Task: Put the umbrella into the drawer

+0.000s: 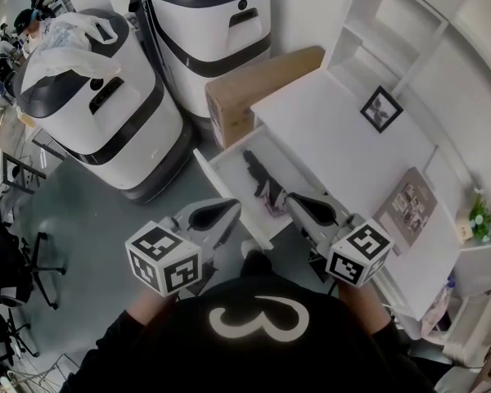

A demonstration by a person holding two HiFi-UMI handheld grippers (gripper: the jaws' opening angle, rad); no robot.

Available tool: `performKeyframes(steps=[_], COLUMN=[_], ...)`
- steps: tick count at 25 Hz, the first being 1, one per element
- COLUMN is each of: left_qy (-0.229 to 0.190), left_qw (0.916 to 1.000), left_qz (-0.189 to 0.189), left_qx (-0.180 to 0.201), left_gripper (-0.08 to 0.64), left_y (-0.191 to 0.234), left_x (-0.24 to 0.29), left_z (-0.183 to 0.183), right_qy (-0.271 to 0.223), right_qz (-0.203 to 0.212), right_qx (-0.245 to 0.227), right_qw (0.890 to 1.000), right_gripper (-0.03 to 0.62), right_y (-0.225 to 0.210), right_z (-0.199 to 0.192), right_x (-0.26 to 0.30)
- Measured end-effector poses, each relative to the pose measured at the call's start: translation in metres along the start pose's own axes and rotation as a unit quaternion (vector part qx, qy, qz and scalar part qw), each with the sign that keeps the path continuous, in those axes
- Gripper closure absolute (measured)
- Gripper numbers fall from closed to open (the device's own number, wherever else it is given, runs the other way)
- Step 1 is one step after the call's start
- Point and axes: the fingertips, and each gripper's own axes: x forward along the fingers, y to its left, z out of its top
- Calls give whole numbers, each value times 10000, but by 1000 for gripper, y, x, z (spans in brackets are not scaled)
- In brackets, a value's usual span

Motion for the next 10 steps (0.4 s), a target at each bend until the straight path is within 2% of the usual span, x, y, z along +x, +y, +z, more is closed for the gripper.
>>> performKeyframes(steps=[10], left_qy=[3], left_qw=[10000], left_qz=[51], left_qx=[-14], left_gripper=[551], left_y=[7], left_x=[6], left_z=[1], right_qy=[42], right_qz=[36], right_qx=[-43], right_qw=[10000], right_gripper=[589], right_y=[-7], right_z=[-1], right_x=[7])
